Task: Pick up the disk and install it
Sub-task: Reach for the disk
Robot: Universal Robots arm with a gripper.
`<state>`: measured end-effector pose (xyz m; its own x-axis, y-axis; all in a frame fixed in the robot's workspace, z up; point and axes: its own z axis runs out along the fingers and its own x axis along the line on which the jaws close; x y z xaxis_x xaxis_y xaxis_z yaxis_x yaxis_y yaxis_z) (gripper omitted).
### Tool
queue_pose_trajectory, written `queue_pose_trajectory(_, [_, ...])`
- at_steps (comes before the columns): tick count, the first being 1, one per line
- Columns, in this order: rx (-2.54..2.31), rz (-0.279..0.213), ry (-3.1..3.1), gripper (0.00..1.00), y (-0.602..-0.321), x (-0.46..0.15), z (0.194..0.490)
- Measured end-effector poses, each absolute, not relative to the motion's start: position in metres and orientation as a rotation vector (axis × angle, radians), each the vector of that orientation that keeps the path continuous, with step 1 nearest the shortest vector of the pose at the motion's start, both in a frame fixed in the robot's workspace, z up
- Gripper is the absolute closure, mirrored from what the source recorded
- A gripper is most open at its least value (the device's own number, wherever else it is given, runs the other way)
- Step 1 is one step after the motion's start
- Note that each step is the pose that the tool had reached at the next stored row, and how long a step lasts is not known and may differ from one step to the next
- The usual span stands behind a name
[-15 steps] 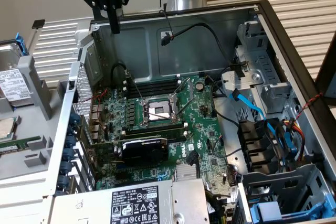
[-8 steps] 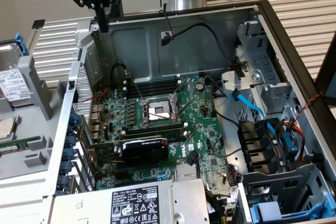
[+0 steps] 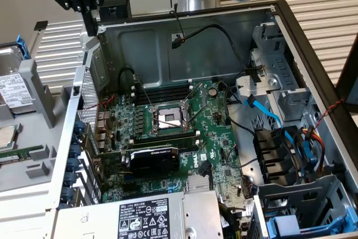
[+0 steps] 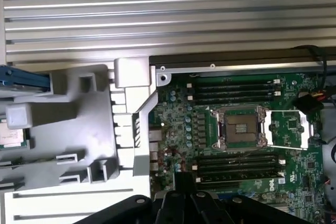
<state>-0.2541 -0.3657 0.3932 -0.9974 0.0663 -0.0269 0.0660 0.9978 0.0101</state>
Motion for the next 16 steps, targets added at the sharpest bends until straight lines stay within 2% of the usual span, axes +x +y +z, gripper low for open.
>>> queue_pose_trajectory(7, [0.103, 0.014, 3.112, 0.89, -0.358, -0.281, 0.393])
queue_pose_trajectory(16, [0.099, 0.013, 3.112, 0.89, -0.335, -0.300, 0.393])
